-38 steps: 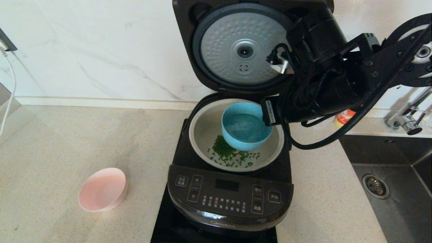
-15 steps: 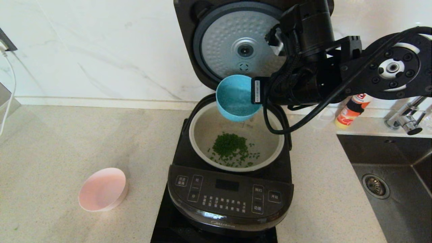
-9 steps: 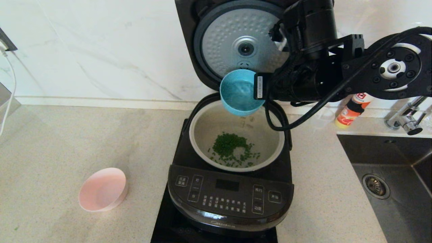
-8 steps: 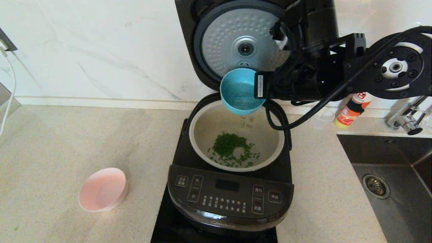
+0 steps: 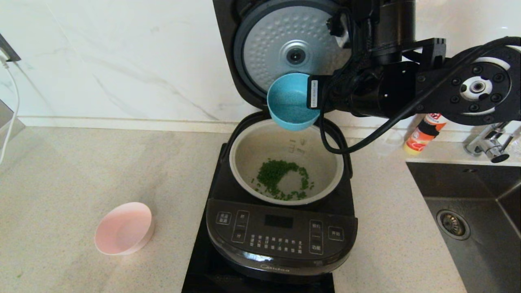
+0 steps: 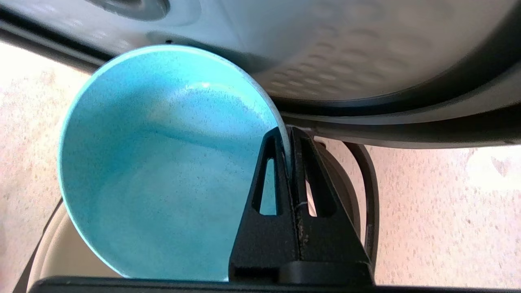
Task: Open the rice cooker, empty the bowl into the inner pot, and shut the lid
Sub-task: Pour the water from the bowl into the rice cooker
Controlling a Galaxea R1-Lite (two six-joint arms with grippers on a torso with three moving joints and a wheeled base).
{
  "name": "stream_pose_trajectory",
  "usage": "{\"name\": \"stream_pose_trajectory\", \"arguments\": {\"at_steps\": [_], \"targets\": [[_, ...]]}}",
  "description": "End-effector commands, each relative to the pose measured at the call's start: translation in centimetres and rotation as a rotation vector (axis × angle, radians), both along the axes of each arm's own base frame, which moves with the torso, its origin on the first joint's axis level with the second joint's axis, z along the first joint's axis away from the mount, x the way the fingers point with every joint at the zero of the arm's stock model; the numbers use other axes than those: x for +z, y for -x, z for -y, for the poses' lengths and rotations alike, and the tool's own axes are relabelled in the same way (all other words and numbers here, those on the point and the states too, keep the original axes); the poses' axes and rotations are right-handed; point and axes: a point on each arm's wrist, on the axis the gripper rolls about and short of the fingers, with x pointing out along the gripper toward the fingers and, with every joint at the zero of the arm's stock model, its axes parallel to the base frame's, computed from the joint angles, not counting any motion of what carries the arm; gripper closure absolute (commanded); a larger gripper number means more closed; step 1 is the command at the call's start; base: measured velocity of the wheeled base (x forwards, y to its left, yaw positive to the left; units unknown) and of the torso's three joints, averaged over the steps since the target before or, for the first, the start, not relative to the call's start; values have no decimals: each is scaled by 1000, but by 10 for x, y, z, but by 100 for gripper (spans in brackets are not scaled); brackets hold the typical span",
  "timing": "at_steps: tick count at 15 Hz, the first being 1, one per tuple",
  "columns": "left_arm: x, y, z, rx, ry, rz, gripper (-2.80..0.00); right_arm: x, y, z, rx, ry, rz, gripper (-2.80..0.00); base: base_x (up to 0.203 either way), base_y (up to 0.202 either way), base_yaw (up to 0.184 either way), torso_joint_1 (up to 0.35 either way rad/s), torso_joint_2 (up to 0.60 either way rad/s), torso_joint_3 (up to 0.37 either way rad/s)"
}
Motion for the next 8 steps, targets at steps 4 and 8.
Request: {"name": "stream_pose_trajectory", "arguments": {"at_steps": [4,8], "targets": [[0,0,0,0,0,0,0,-6,2,2,-10,0,42,0,0,0,0,0,0,0],[0,0,0,0,0,0,0,-9,15,8,-1,11,26,0,0,0,0,0,0,0]]}}
